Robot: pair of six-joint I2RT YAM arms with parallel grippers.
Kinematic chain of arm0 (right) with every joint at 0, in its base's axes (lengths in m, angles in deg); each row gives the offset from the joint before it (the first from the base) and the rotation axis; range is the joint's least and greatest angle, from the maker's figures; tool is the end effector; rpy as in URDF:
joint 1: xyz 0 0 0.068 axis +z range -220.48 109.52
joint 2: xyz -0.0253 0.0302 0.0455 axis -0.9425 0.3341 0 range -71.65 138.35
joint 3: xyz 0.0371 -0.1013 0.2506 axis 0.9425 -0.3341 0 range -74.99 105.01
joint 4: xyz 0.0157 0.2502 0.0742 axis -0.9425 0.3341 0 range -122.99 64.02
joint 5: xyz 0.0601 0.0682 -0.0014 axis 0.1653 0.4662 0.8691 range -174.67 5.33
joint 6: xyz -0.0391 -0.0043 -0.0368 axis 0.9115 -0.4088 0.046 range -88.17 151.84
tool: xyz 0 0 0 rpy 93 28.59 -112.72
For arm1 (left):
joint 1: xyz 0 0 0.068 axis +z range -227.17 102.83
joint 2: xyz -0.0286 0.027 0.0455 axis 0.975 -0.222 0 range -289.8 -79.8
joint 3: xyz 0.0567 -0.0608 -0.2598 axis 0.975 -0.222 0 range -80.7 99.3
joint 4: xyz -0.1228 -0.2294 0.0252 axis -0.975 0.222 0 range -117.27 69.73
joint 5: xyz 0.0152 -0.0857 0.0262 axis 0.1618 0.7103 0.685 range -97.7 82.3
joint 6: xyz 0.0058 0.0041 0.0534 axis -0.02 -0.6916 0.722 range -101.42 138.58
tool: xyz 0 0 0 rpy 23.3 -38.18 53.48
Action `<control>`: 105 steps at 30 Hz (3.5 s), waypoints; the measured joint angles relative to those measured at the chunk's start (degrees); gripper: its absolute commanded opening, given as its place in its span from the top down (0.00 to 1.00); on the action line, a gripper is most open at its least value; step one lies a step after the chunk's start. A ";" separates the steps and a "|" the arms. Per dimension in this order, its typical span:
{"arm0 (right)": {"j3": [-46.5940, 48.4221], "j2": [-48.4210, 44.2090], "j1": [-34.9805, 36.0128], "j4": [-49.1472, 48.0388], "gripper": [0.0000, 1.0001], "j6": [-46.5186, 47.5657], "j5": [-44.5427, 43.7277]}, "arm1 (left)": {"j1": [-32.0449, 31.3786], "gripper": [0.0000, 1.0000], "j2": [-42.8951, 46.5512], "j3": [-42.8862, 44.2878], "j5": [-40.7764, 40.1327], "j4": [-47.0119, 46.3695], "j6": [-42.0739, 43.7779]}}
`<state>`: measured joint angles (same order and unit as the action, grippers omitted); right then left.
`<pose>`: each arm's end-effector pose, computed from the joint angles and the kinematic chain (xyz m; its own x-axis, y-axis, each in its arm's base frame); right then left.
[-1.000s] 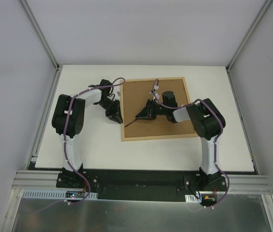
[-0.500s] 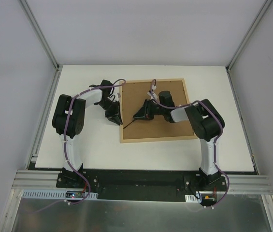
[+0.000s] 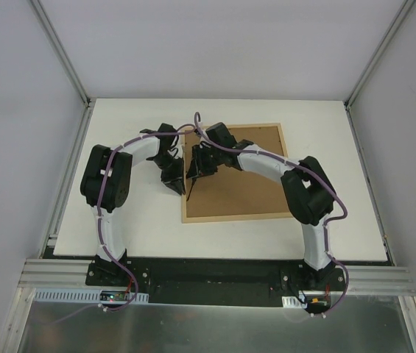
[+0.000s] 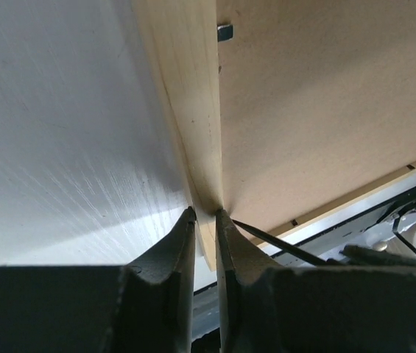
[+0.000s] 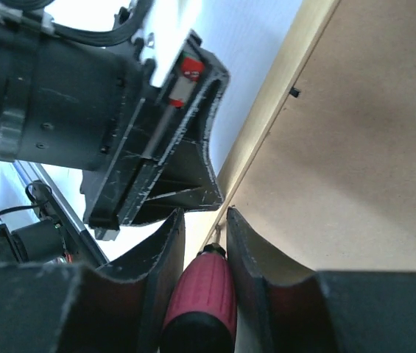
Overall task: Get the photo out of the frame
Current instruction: Release the photo frame item from the photo frame.
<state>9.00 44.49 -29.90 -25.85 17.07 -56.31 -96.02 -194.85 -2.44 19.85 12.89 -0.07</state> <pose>0.3363 0.3103 0.2043 -0.6821 -0.2889 -0.6717 -0.7009 0.5200 0.4881 0.3616 -0.1408 0.1512 -0.9967 0.0406 -0.0699 0.0701 0.8636 -0.4992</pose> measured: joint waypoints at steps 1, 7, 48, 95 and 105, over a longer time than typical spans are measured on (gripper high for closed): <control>1.07 0.04 0.72 1.64 1.00 0.61 -0.98 | -0.11 0.89 0.04 0.00 -0.11 0.24 0.00; -1.38 0.13 0.81 -1.09 0.99 -3.26 0.31 | -0.35 0.89 0.07 -0.02 -1.03 3.02 0.02; 12.90 3.93 -11.47 14.19 1.00 -0.46 17.81 | 4.57 0.82 -2.03 4.79 2.43 -3.10 0.48; 33.35 30.32 -17.18 5.07 0.99 -9.66 22.29 | 6.97 0.90 -9.44 10.12 12.52 -9.68 1.18; 31.82 30.32 -14.53 2.19 1.00 -9.97 22.86 | 6.97 0.90 -9.44 10.08 12.70 -9.57 0.79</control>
<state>40.82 74.81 -44.44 -23.66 7.10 -33.44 -89.05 -204.29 7.63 32.55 3.32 0.72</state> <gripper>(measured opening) 0.277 0.105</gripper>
